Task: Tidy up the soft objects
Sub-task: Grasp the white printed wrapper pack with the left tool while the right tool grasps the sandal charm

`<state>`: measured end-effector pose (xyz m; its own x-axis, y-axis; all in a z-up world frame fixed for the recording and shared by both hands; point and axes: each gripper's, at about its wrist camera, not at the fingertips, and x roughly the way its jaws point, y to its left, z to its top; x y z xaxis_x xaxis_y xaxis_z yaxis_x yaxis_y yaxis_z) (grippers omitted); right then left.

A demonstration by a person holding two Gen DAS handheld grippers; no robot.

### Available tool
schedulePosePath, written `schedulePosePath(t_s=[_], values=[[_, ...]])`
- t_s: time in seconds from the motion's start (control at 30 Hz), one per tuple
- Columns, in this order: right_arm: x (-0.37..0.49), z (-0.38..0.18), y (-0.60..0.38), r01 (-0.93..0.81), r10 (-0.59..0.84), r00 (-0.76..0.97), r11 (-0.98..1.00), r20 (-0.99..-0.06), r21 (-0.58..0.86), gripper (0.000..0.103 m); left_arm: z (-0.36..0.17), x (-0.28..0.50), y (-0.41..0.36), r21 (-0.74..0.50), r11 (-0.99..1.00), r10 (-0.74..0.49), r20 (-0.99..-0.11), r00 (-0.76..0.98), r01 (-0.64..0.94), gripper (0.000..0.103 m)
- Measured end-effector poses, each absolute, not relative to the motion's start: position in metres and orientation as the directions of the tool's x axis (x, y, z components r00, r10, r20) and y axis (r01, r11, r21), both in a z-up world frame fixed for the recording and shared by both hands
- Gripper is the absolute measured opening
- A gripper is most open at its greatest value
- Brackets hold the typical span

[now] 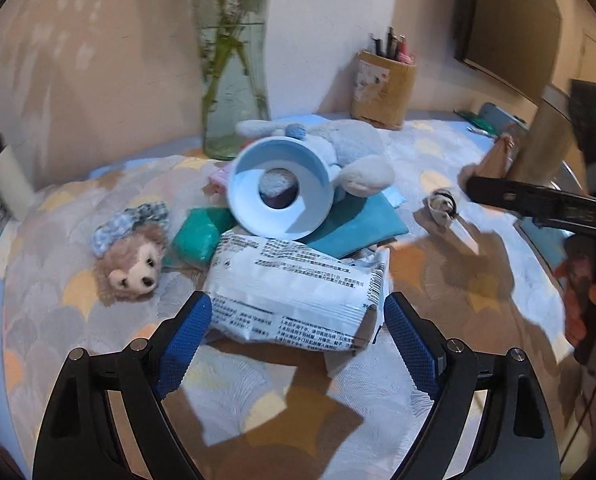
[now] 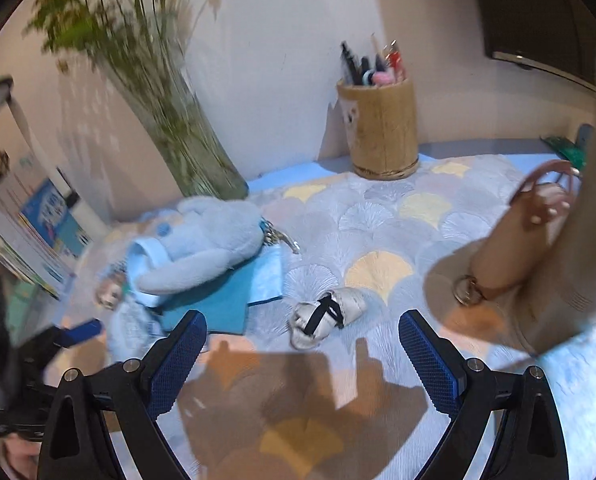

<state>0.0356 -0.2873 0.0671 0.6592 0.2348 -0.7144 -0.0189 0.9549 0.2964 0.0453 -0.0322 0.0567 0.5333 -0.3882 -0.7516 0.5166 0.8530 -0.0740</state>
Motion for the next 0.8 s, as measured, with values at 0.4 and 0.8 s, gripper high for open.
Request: schedulePosePath(t_s=[0.4, 0.8], values=[[0.07, 0.013, -0.275, -0.045, 0.167, 0.608, 0.983, -0.776, 0.176, 0.097, 0.039, 0.055, -0.036, -0.024, 0.816, -0.422, -0.707, 0.567, 0.578, 0.103], [0.068, 0.015, -0.276, -0.028, 0.143, 0.62, 0.987, -0.772, 0.161, 0.102, 0.034, 0.056, -0.042, 0.01, 0.838, -0.372, -0.721, 0.585, 0.545, 0.102]])
